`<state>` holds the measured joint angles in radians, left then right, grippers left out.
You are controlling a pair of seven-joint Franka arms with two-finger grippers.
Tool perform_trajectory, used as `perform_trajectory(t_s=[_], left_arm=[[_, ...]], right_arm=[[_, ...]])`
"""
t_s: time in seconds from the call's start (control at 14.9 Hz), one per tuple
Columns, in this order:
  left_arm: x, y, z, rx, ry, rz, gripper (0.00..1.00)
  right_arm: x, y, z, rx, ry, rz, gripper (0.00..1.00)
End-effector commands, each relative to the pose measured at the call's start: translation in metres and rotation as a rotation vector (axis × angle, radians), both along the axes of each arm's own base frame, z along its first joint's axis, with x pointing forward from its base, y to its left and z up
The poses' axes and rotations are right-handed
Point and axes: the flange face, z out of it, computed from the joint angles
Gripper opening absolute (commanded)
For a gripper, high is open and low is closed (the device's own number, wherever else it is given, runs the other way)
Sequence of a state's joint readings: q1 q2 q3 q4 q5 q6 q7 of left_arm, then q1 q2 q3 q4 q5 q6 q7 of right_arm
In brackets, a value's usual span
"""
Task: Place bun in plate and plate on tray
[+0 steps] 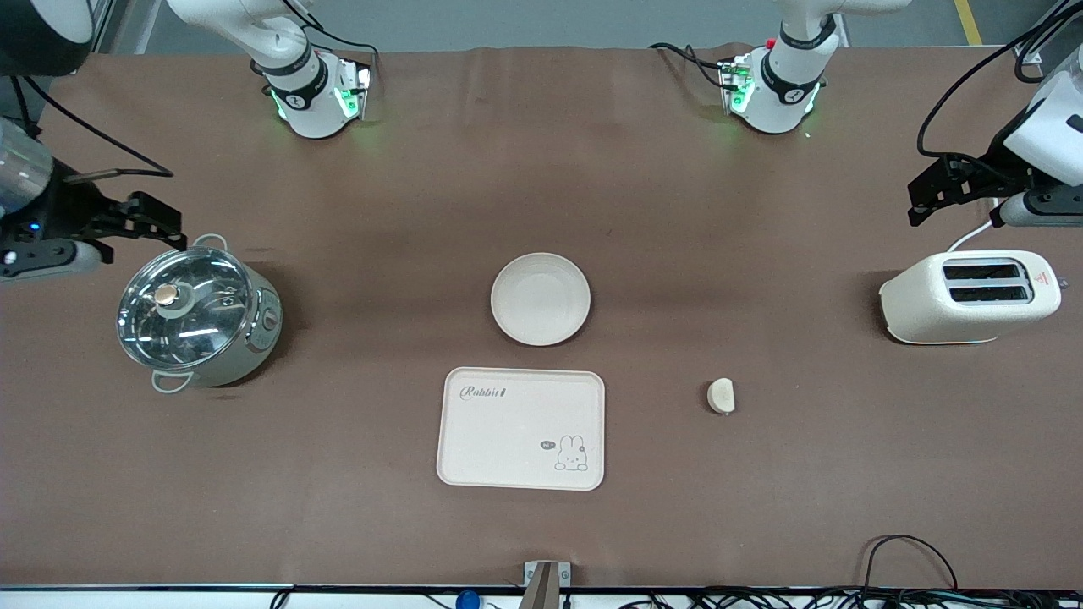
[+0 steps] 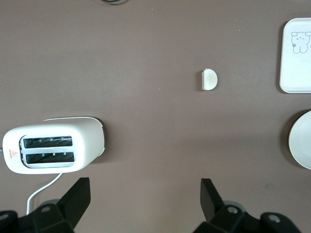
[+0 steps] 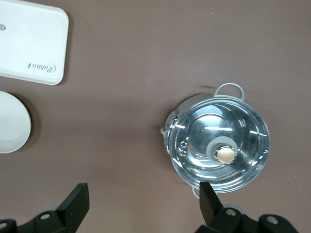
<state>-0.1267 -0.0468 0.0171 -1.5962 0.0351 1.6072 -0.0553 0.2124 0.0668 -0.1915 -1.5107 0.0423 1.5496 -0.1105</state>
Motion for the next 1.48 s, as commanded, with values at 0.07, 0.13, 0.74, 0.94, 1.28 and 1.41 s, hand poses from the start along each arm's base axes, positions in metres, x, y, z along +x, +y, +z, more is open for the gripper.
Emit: perform_trajectory(t_s=[0.07,0.13,0.74,0.94,1.28,1.41], left_arm=[[0.002,0.004,0.007,-0.001,0.008,-0.002,1.0],[0.002,0.003,0.007,0.0,0.007,-0.001,1.0],[0.079,-0.05,-0.146,-0.054,0.115,-0.045,1.0],[0.112,-0.085,-0.242,-0.086,0.112,-0.007,1.0],[0.139,-0.115,-0.357,-0.111,0.03,-0.006,1.0],[0.14,-0.117,-0.388,-0.113,0.032,-0.001,1.0]], right_arm=[[-0.008,-0.048,0.016,0.007,-0.01,-0.073,1.0],[-0.011,-0.058,0.023,0.009,-0.004,-0.089,1.0],[0.004,-0.006,0.011,0.02,0.008,-0.006,1.0],[0.03,0.017,-0.037,0.1,0.072,0.008,1.0],[0.057,0.049,-0.113,0.114,0.171,0.031,1.0],[0.06,0.073,-0.131,0.114,0.192,0.063,1.0]])
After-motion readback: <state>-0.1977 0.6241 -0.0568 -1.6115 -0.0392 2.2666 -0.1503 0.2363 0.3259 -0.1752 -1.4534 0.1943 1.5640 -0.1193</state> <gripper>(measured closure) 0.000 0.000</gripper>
